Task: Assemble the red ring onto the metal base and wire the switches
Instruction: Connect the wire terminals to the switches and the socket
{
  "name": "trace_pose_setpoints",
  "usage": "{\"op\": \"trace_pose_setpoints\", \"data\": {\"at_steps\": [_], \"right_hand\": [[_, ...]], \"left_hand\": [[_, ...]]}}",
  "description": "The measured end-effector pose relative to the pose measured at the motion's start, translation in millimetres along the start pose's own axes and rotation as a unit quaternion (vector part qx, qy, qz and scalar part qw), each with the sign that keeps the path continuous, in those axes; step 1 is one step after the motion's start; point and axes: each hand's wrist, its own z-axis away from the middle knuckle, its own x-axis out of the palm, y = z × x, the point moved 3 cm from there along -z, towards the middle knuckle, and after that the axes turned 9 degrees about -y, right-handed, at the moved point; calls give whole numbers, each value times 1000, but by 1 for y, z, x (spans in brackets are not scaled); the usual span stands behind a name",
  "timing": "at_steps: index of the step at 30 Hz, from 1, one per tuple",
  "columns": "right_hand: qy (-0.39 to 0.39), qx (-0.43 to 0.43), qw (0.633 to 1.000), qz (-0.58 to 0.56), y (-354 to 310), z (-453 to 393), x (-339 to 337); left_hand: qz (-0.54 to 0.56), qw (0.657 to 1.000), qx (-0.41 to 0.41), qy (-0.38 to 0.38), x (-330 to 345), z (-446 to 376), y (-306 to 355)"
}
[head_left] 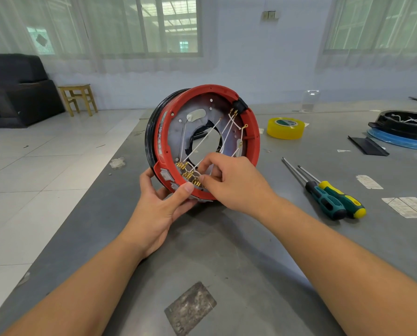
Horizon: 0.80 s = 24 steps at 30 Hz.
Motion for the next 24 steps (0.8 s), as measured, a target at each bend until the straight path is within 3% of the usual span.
{"op": "trace_pose_setpoints", "data": {"at_steps": [6,24], "right_hand": [[35,1,998,-46,-2,0,-1],[-22,27,987,-159,-4,1,5]], "left_hand": [[-13,1000,0,-12,1,1,-2],[-33,999,-14,-17,3,0,0]]}}
